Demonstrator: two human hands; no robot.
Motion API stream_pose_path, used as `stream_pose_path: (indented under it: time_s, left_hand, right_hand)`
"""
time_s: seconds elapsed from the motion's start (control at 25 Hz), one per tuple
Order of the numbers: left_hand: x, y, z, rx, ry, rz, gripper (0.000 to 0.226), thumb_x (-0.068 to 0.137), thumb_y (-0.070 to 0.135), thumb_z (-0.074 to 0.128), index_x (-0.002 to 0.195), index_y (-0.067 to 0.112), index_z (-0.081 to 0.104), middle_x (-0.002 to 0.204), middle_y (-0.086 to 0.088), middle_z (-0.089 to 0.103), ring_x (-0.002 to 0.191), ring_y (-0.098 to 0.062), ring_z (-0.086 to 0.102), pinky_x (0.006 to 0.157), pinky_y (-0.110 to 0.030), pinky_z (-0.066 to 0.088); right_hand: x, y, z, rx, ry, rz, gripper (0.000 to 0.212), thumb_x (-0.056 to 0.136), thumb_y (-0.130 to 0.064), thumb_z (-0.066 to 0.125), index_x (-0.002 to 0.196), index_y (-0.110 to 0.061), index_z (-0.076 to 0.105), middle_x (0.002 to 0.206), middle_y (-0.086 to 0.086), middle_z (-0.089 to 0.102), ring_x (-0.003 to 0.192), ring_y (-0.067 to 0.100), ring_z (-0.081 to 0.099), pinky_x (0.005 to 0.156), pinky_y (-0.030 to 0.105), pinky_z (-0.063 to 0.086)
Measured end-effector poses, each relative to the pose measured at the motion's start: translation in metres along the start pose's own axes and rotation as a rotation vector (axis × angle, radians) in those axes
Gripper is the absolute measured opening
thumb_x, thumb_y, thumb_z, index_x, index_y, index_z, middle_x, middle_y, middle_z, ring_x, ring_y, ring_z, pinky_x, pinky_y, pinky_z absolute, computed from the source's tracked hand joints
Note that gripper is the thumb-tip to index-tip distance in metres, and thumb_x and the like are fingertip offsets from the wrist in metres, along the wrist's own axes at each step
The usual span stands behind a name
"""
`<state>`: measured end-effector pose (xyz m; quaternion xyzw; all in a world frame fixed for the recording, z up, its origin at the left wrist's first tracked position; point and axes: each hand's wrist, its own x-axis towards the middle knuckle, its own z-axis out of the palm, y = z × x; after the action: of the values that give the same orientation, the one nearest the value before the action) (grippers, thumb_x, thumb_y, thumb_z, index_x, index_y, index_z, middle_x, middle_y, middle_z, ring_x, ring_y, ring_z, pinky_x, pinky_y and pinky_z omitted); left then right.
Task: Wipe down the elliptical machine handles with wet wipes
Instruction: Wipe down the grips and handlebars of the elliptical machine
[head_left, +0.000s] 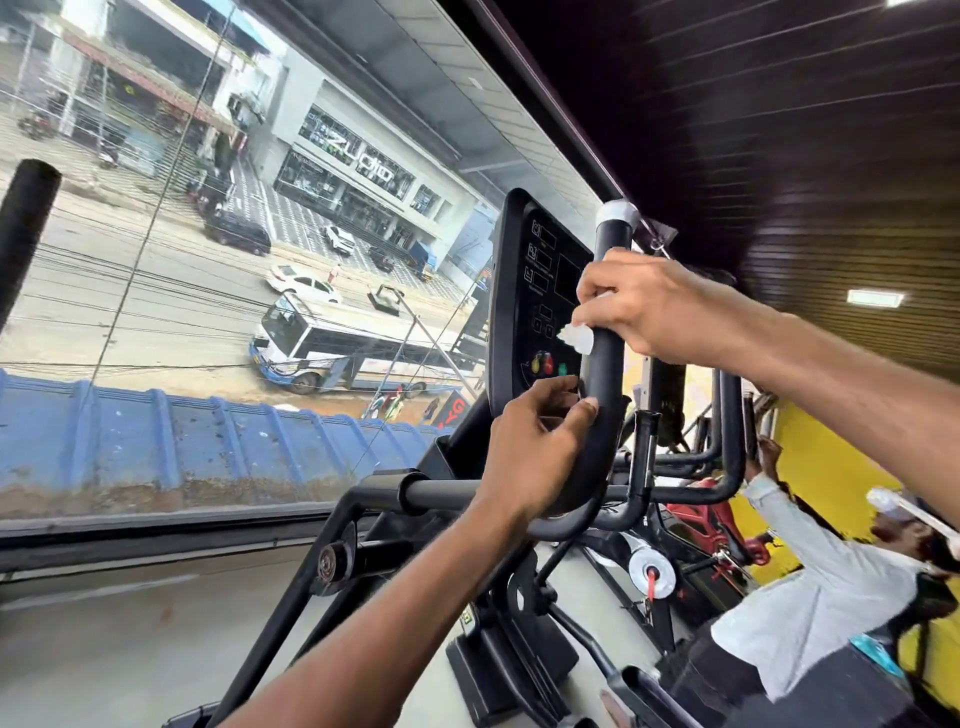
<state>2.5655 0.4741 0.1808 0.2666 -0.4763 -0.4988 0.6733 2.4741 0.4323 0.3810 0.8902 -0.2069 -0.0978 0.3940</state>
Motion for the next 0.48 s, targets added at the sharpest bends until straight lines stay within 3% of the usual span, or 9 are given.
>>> stream_pose_path:
  time_s: [0.12, 0.2, 0.36, 0.48]
  left_hand:
    - [0.008, 0.004, 0.002, -0.026, -0.002, -0.023, 0.034, 0.085, 0.039, 0.064, 0.115, 0.025, 0.074, 0.095, 0.009, 0.077, 0.092, -0.014, 0.072, 0.093, -0.047, 0.059]
    - [0.012, 0.001, 0.003, -0.036, 0.006, -0.034, 0.032, 0.084, 0.036, 0.063, 0.111, 0.024, 0.074, 0.09, 0.01, 0.076, 0.085, -0.014, 0.071, 0.09, -0.047, 0.06]
    - [0.013, -0.003, 0.0, -0.017, 0.001, -0.031, 0.022, 0.099, 0.017, 0.061, 0.116, 0.022, 0.074, 0.092, 0.01, 0.076, 0.074, -0.007, 0.066, 0.074, -0.032, 0.056]
    - [0.014, -0.003, -0.002, -0.003, -0.014, -0.044, 0.023, 0.1, 0.017, 0.059, 0.117, 0.022, 0.074, 0.099, 0.007, 0.078, 0.076, -0.007, 0.066, 0.065, -0.023, 0.047]
  right_hand:
    - [0.019, 0.028, 0.0, -0.02, 0.018, 0.037, 0.014, 0.089, 0.001, 0.072, 0.089, -0.01, 0.081, 0.088, 0.005, 0.064, 0.084, 0.025, 0.06, 0.076, 0.024, 0.041]
    - [0.033, 0.047, -0.001, -0.017, 0.039, 0.119, 0.012, 0.09, -0.001, 0.073, 0.088, -0.008, 0.082, 0.086, 0.006, 0.065, 0.083, 0.025, 0.058, 0.073, 0.031, 0.048]
    - [0.047, 0.074, -0.004, -0.126, 0.049, 0.255, 0.02, 0.087, 0.008, 0.072, 0.09, -0.009, 0.082, 0.092, 0.002, 0.063, 0.09, 0.012, 0.042, 0.077, 0.031, 0.052]
    - [0.05, 0.076, -0.006, -0.111, 0.093, 0.355, 0.023, 0.09, 0.01, 0.068, 0.096, -0.008, 0.082, 0.095, 0.004, 0.064, 0.091, 0.018, 0.047, 0.082, 0.033, 0.053]
